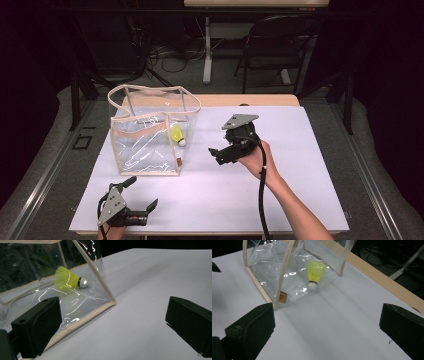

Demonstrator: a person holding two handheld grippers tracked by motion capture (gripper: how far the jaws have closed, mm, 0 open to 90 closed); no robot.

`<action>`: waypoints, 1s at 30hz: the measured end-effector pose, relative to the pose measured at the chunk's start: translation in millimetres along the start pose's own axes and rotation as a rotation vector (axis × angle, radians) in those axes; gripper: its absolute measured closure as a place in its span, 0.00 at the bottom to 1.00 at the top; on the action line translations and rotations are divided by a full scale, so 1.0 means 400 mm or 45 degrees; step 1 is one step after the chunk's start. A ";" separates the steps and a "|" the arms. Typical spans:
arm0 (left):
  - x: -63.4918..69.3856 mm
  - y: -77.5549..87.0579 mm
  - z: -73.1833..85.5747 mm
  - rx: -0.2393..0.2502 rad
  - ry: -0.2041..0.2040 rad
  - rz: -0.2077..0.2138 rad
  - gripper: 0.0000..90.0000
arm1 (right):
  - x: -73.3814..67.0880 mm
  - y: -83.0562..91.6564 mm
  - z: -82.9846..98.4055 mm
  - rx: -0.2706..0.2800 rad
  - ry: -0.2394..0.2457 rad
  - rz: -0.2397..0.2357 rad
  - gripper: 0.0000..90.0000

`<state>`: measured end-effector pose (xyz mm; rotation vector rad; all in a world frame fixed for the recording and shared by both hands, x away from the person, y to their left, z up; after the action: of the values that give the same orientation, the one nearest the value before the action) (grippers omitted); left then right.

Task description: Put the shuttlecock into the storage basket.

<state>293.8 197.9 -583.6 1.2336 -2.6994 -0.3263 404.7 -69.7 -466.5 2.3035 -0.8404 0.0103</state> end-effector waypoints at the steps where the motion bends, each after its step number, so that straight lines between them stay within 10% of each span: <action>1: 0.000 0.000 0.000 0.000 -0.001 0.000 0.01 | -0.003 0.005 0.006 0.013 0.001 0.002 0.00; 30: 0.002 0.000 -0.001 0.002 0.001 -0.001 0.01 | -0.043 0.099 0.137 0.115 0.011 0.045 0.00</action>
<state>293.4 197.3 -583.3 1.2350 -2.6996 -0.3237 357.0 -115.1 -489.2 2.3707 -0.8928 0.0754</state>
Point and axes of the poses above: each handheld gripper's, and its own axes: y roughly backward along the jaws, z roughly out of its underside, x roughly to its right, the point moved 8 cm from there along -y, roughly forward along the jaws, and after that the axes turned 10 degrees about y, right-handed, at the moved point
